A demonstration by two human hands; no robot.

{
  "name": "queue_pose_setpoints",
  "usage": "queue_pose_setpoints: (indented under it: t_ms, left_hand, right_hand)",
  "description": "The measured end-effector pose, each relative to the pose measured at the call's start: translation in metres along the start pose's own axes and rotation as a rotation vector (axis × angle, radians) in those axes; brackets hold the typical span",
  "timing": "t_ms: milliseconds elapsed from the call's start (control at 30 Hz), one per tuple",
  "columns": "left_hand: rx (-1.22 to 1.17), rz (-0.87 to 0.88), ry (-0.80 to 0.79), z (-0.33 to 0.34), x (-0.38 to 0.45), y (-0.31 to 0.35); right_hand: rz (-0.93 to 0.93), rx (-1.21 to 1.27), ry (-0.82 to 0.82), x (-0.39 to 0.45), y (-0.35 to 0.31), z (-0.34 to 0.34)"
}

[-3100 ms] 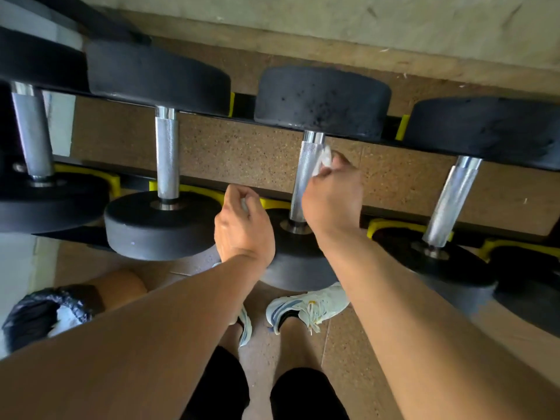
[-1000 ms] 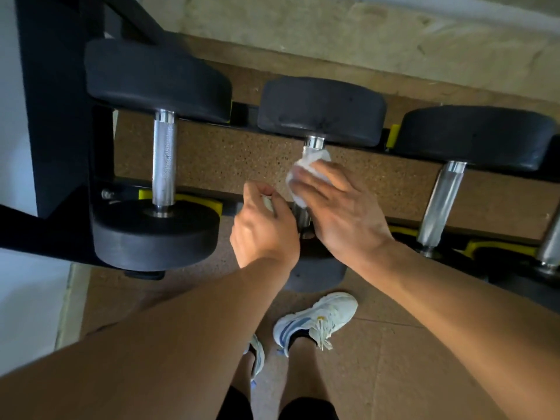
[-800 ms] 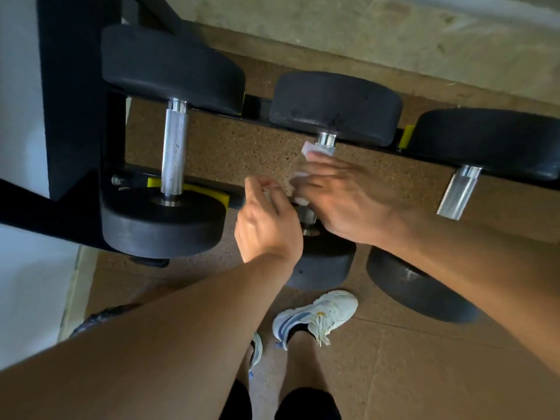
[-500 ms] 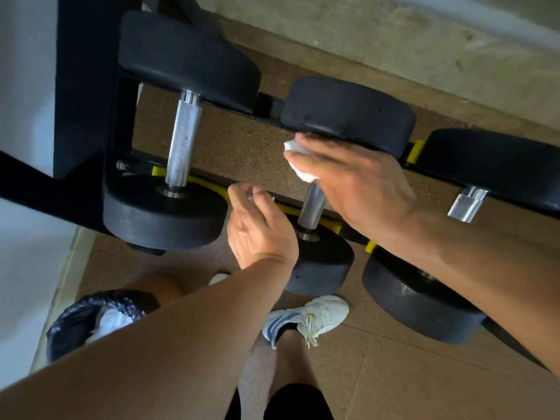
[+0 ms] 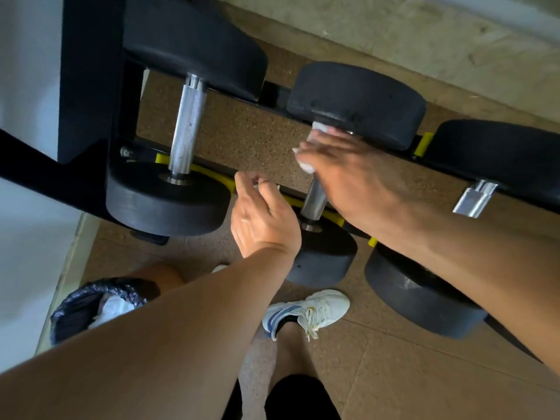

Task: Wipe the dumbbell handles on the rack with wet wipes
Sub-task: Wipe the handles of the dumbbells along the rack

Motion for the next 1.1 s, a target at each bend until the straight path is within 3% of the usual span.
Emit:
queue_pose_setpoints:
  t_ms: [33,100,167,233,267,367,433,533,633,733,800,867,933,967,1033,1100]
  left_hand:
    - [0.004,0.000,0.005,0.000,0.000,0.000]
    - [0.001,-0.002,0.002,0.001,0.001,-0.001]
    - [0.005,0.001,-0.003,0.000,0.001,-0.001]
    - [0.014,0.005,-0.017,0.001,0.000,0.001]
    - [0.021,0.009,-0.023,0.001,0.000,0.001]
    - [0.044,0.031,-0.062,0.002,0.002,0.002]
    - [0.067,0.045,-0.092,0.003,0.002,0.005]
    - [0.084,0.037,-0.122,0.005,0.001,0.006]
    - [0.108,0.023,-0.134,0.006,0.001,0.005]
    - [0.123,0.039,-0.136,0.006,0.001,0.007]
    - [0.125,0.040,-0.151,0.007,0.001,0.006]
    - [0.116,0.053,-0.162,0.009,0.001,0.004]
    - [0.114,0.085,-0.159,0.010,0.000,0.002]
    - [0.117,0.100,-0.159,0.011,0.000,0.002]
    - [0.132,0.118,-0.164,0.012,0.001,0.001]
    - [0.152,0.133,-0.172,0.013,0.003,0.002]
  right_hand:
    - [-0.051,-0.093,-0.061,-0.004,-0.004,0.013]
    - [-0.028,-0.051,-0.199,-0.021,-0.008,0.030]
    - [0.021,0.225,-0.334,-0.052,-0.019,0.033]
    - [0.243,0.629,-0.441,-0.081,-0.015,0.028]
    - [0.433,0.836,-0.386,-0.090,-0.004,0.023]
    - [1.216,1.091,0.102,-0.109,0.059,0.013]
    - [1.501,1.269,0.195,-0.095,0.064,0.019]
    - [1.462,1.208,0.096,-0.048,0.045,0.027]
    - [1.115,0.752,-0.036,-0.035,0.020,0.014]
    - [0.830,0.349,-0.384,-0.066,-0.002,0.031]
    - [0.848,0.320,-0.544,-0.077,0.004,0.039]
    - [1.134,0.686,-0.455,-0.067,0.024,0.031]
    - [1.495,1.081,-0.141,-0.061,0.043,0.022]
    - [1.572,1.199,0.010,-0.055,0.045,0.020]
    - [1.508,1.163,0.118,-0.038,0.037,0.016]
    - [1.356,0.997,0.114,-0.032,0.025,0.010]
Point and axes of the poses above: each hand's wrist, its own x-axis towards the middle knuckle, its own z-axis out of the palm, y = z × x, the point moved 8 cm from there along x, towards the middle knuckle, and after that the axes turned 12 degrees about z, right-handed, at the moved point
